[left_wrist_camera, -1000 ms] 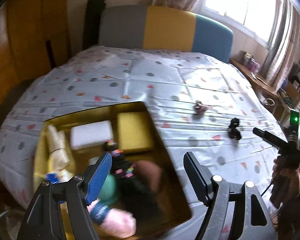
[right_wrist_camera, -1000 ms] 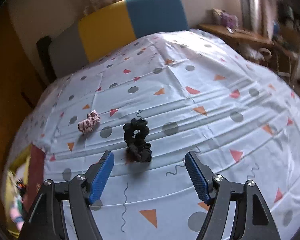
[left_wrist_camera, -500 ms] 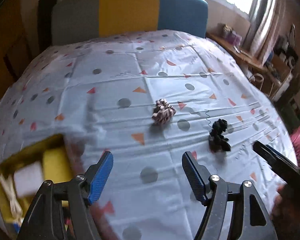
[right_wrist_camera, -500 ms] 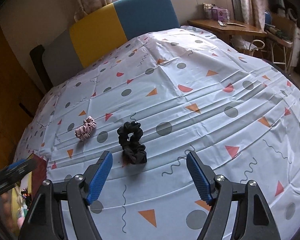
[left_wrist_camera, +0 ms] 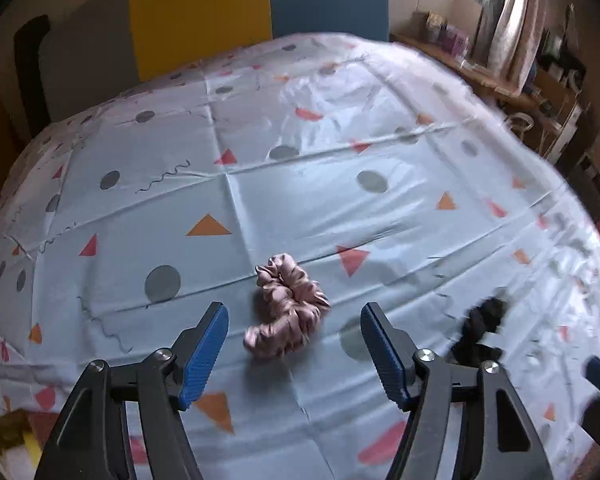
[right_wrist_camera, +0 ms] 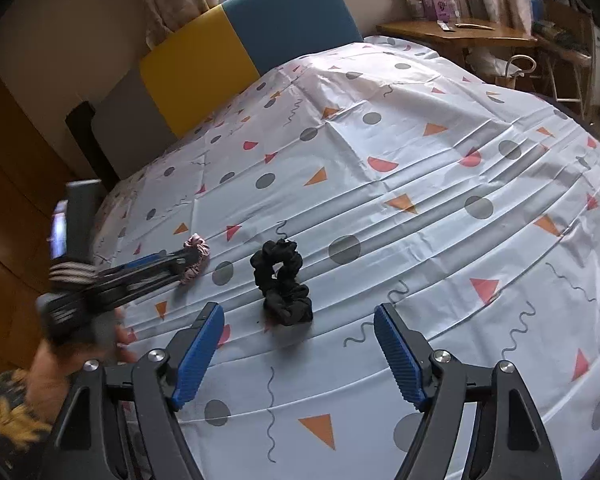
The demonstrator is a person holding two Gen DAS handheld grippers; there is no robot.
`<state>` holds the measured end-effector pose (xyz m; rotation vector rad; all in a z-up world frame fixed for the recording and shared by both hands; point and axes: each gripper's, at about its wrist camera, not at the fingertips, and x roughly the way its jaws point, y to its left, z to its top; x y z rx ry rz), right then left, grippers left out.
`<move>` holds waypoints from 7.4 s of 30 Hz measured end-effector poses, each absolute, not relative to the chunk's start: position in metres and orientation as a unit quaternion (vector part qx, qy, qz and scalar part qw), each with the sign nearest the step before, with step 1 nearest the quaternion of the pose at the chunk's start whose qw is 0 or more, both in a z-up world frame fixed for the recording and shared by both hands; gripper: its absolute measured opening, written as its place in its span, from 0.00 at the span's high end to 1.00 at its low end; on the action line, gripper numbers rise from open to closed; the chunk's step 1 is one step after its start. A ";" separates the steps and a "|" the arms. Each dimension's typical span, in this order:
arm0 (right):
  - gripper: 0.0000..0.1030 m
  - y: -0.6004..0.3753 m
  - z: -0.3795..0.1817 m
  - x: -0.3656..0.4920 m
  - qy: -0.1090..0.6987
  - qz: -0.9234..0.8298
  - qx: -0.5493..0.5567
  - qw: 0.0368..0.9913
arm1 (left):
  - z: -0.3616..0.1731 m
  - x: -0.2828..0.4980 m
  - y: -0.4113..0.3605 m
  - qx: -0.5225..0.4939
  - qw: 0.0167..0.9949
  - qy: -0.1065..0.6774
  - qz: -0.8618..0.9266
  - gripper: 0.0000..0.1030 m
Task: Organize soft objects
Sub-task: 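Move the left gripper to the pink satin scrunchie and grasp it, then lift the pink scrunchie with the left gripper while the right grasps the black scrunchie, then carry the pink scrunchie into the tray and open the left gripper, then carry the black scrunchie into the tray and open the right gripper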
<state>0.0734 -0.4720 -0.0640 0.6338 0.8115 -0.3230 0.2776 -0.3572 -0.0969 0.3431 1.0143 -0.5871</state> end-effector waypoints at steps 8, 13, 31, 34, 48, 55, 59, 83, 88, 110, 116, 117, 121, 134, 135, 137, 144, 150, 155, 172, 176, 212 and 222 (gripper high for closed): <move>0.24 -0.471 -0.062 0.075 0.381 -0.153 0.295 0.863 | -0.116 0.292 -0.351 0.121 0.807 0.516 -0.260 0.81; 0.24 -0.474 -0.061 0.072 0.375 -0.162 0.296 0.863 | -0.101 0.264 -0.335 0.116 0.805 0.520 -0.260 0.82; 0.28 -0.489 -0.072 0.059 0.377 -0.181 0.335 0.844 | -0.110 0.087 -0.278 0.178 0.814 0.478 -0.277 0.82; 0.28 -0.486 -0.073 0.062 0.382 -0.173 0.329 0.846 | -0.118 0.073 -0.273 0.193 0.830 0.441 -0.283 0.81; 0.30 -0.450 -0.100 0.150 0.480 -0.130 0.208 0.842 | -0.124 0.067 -0.264 0.171 0.843 0.409 -0.303 0.81; 0.90 -0.443 -0.124 0.178 0.516 -0.137 0.156 0.831 | -0.123 0.068 -0.262 0.161 0.843 0.411 -0.307 0.81; 0.90 -0.430 -0.110 0.158 0.515 -0.090 0.152 0.839 | -0.123 0.070 -0.260 0.154 0.843 0.412 -0.308 0.80; 0.88 -0.400 -0.130 0.105 0.529 -0.012 0.143 0.836 | -0.058 0.051 -0.246 0.130 0.856 0.398 -0.304 0.82; 0.88 -0.395 -0.130 0.106 0.527 -0.011 0.123 0.841 | -0.030 0.046 -0.227 0.114 0.869 0.380 -0.295 0.82; 0.87 -0.386 -0.131 0.106 0.511 -0.007 0.077 0.856 | 0.008 0.061 -0.118 0.042 0.906 0.372 -0.199 0.81; 0.87 -0.385 -0.131 0.106 0.511 -0.007 0.072 0.857 | 0.002 0.067 -0.103 0.036 0.906 0.381 -0.182 0.81; 0.87 -0.385 -0.131 0.106 0.510 -0.007 0.071 0.857 | 0.001 0.067 -0.101 0.035 0.906 0.382 -0.180 0.81; 0.87 -0.384 -0.131 0.107 0.510 -0.007 0.065 0.857 | -0.003 0.069 -0.094 0.032 0.906 0.387 -0.170 0.81; 0.87 -0.382 -0.132 0.107 0.511 -0.006 0.059 0.858 | 0.008 0.094 -0.004 -0.059 0.912 0.393 -0.104 0.81; 0.87 -0.383 -0.132 0.107 0.511 -0.006 0.058 0.858 | 0.010 0.097 0.011 -0.070 0.913 0.391 -0.091 0.81; 0.87 -0.383 -0.131 0.107 0.511 -0.005 0.059 0.857 | 0.012 0.102 0.036 -0.085 0.915 0.389 -0.067 0.81; 0.87 -0.381 -0.131 0.107 0.512 -0.006 0.048 0.857 | -0.013 0.121 0.074 -0.149 0.888 0.432 -0.056 0.81; 0.87 -0.381 -0.131 0.107 0.513 -0.006 0.045 0.857 | -0.033 0.148 0.051 -0.169 0.865 0.464 -0.092 0.81; 0.87 -0.381 -0.131 0.107 0.514 -0.007 0.040 0.857 | -0.052 0.178 0.028 -0.120 0.858 0.491 -0.094 0.77; 0.86 -0.380 -0.131 0.109 0.515 -0.006 0.030 0.857 | -0.049 0.157 0.033 -0.055 0.881 0.469 -0.033 0.60; 0.86 -0.380 -0.131 0.109 0.514 -0.006 0.024 0.857 | -0.031 0.135 0.034 -0.039 0.900 0.435 -0.017 0.60; 0.86 -0.373 -0.095 0.115 0.504 -0.022 0.047 0.862 | -0.009 0.076 0.040 -0.020 0.921 0.389 0.002 0.60; 0.86 -0.231 -0.021 0.139 0.446 0.149 0.048 0.881 | -0.012 0.073 0.071 -0.046 0.919 0.390 0.028 0.60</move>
